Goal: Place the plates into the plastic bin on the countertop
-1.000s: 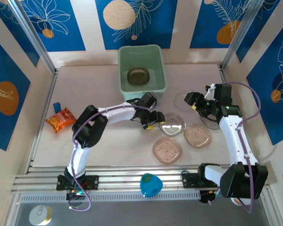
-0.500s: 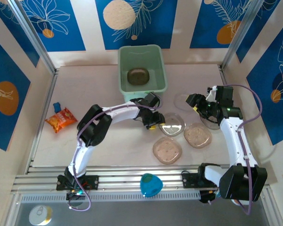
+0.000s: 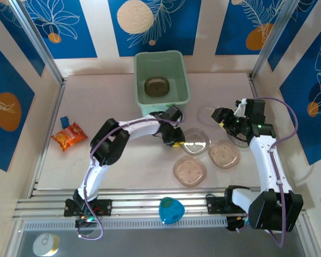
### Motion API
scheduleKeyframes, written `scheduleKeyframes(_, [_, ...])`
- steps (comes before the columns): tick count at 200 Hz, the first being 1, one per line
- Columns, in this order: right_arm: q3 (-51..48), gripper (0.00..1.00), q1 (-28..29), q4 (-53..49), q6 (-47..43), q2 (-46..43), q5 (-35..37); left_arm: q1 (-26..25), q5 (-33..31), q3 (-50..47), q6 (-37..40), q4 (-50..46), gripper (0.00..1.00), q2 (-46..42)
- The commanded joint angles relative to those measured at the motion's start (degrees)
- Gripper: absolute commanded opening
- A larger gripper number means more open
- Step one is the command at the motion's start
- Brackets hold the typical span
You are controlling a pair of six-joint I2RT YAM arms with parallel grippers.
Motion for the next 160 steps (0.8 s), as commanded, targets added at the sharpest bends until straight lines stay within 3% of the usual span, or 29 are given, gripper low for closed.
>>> scheduleKeyframes(1, [-0.9, 0.65, -0.3, -0.4, 0.3, -1.0, -0.2, -0.6, 1.2, 1.2, -0.1, -1.2, 0.20, 1.6])
scheduleKeyframes(79, [-1.0, 0.64, -0.3, -1.6, 0.6, -3.2, 0.9, -0.5, 0.7, -2.2, -0.5, 3.8, 0.05, -1.6])
scheduleKeyframes(160, [-1.0, 0.64, -0.4, -2.8, 2.4, -6.4, 2.9, -0.5, -1.3, -7.6, -0.2, 14.5, 0.02, -8.0])
